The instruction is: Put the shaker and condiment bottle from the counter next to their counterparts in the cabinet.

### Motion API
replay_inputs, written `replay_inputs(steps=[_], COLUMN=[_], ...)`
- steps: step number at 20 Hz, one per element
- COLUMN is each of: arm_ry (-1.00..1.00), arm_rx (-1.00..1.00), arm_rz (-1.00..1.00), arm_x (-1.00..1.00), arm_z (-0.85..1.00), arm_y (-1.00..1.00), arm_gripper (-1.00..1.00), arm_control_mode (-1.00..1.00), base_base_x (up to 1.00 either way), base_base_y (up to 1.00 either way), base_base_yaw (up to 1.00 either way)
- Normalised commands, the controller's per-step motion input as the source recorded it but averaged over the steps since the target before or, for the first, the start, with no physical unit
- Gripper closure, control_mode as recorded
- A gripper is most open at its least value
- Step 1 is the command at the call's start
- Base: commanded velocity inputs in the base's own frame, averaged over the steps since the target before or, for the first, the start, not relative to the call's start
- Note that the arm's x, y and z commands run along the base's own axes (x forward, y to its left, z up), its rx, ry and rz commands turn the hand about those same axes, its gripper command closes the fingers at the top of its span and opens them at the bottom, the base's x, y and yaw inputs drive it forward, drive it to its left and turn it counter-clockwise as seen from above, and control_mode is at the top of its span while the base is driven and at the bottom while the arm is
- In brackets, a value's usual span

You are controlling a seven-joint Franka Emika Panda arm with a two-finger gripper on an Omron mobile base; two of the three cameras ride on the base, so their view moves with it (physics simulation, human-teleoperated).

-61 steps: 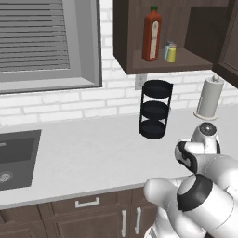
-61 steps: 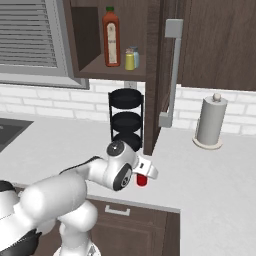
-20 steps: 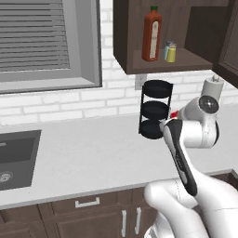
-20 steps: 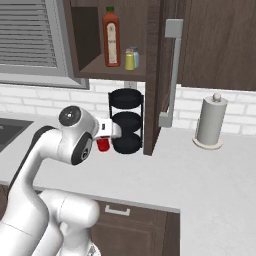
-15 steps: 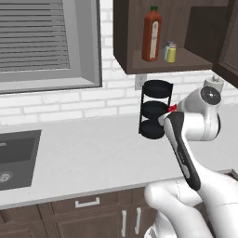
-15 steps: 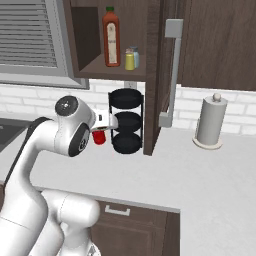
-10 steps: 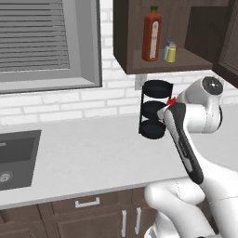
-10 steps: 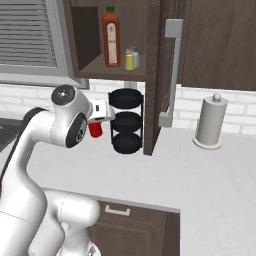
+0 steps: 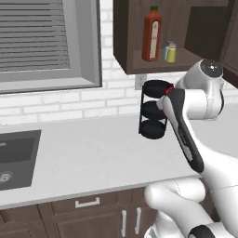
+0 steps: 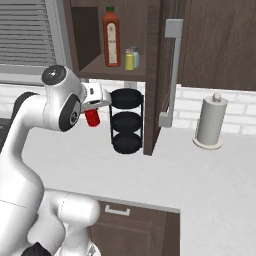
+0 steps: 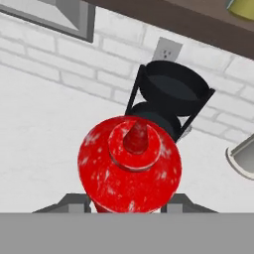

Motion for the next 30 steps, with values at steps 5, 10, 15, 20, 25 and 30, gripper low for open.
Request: replay_inputs(steps=[5,10,15,20,25,30], arm_ry=[0.00,-0.01,-0.04,-0.04,-0.03,-0.07], arm_rx=[-0.10,-0.05,0.00,0.00,0.00,0.08], arm_rz=[0.02,0.02,0.00,0.00,0.00,-0.05], arm_x=[0.00,0.00,0.00,0.00,0.00,0.00], arm_z=[0.39,0.38,0.35,0.27,0.20,0.08], arm_y=[0.10,0.01,0.00,0.00,0.00,0.00], arm_gripper=[1.00,1.00,1.00,1.00,1.00,1.00], arm_control_mode=[-1.00,-1.00,-1.00,-1.00,-1.00,-1.00], base_base_x=[0.00,0.00,0.00,0.00,0.00,0.00], base_base_y=[0.00,0.00,0.00,0.00,0.00,0.00], base_base_yaw=[0.00,0.00,0.00,0.00,0.00,0.00])
